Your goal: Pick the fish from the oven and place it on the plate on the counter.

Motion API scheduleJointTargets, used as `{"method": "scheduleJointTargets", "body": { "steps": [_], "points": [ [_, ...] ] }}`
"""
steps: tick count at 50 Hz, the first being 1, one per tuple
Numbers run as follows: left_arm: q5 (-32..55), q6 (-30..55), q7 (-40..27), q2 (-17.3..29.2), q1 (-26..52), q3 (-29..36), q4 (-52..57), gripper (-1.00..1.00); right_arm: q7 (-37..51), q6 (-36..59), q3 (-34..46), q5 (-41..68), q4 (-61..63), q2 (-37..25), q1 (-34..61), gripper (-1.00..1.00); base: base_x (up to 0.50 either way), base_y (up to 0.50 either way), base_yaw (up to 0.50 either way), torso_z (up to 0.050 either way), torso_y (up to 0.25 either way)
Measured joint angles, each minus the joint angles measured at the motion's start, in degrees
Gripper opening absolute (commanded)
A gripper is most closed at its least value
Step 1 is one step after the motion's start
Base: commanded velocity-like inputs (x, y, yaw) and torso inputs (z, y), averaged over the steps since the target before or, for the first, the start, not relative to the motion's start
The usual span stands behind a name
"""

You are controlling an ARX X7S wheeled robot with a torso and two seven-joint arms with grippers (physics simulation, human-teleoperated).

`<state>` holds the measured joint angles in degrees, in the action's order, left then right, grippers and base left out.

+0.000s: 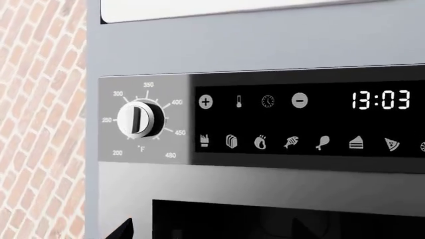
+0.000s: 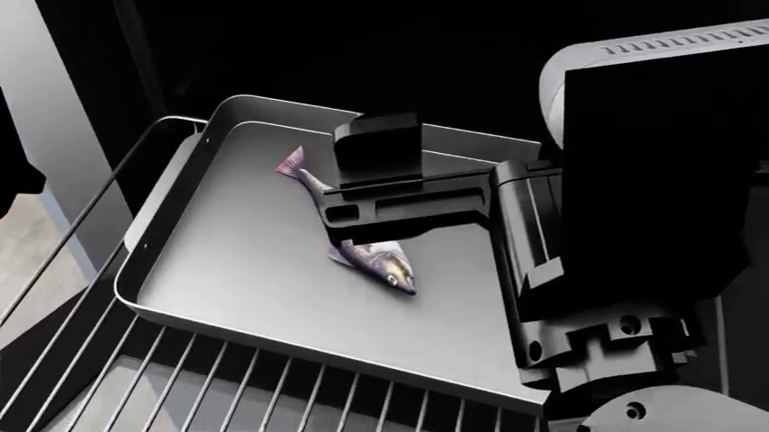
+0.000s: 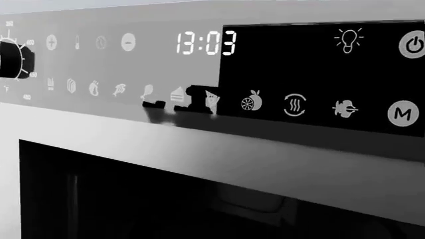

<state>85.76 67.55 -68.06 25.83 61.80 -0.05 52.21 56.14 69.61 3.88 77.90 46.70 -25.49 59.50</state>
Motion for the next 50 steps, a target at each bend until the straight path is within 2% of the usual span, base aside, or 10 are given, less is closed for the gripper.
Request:
{"method": "scheduleJointTargets", "body": {
  "steps": [13,20,32,50],
  "points": [
    [1.2,-1.3,-1.2,0.6,-0.9,-0.6,0.7,1.00,-0.7,1.4,1.3,10.1,-9.8,-0.3,1.4,1.00,0.00,0.00,0.00,0.000,0.000],
    [1.7,-2.0,-1.5,0.9,-1.6,-1.0,1.0,1.00,-5.1,2.4,3.6,10.3,-14.0,-0.6,-1.5,1.00,0.00,0.00,0.00,0.000,0.000],
    [0.9,-2.9,-0.8,1.6,-3.3,-1.8,1.5,1.00,-19.4,1.3,11.4,-0.6,-21.1,-1.9,-4.0,1.00,0.00,0.00,0.00,0.000,0.000],
    [-0.4,-4.2,0.3,2.4,-6.0,-2.8,2.4,1.00,-39.6,-6.9,24.1,-18.5,-35.4,-1.8,1.8,1.00,0.00,0.00,0.00,0.000,0.000]
  ]
}}
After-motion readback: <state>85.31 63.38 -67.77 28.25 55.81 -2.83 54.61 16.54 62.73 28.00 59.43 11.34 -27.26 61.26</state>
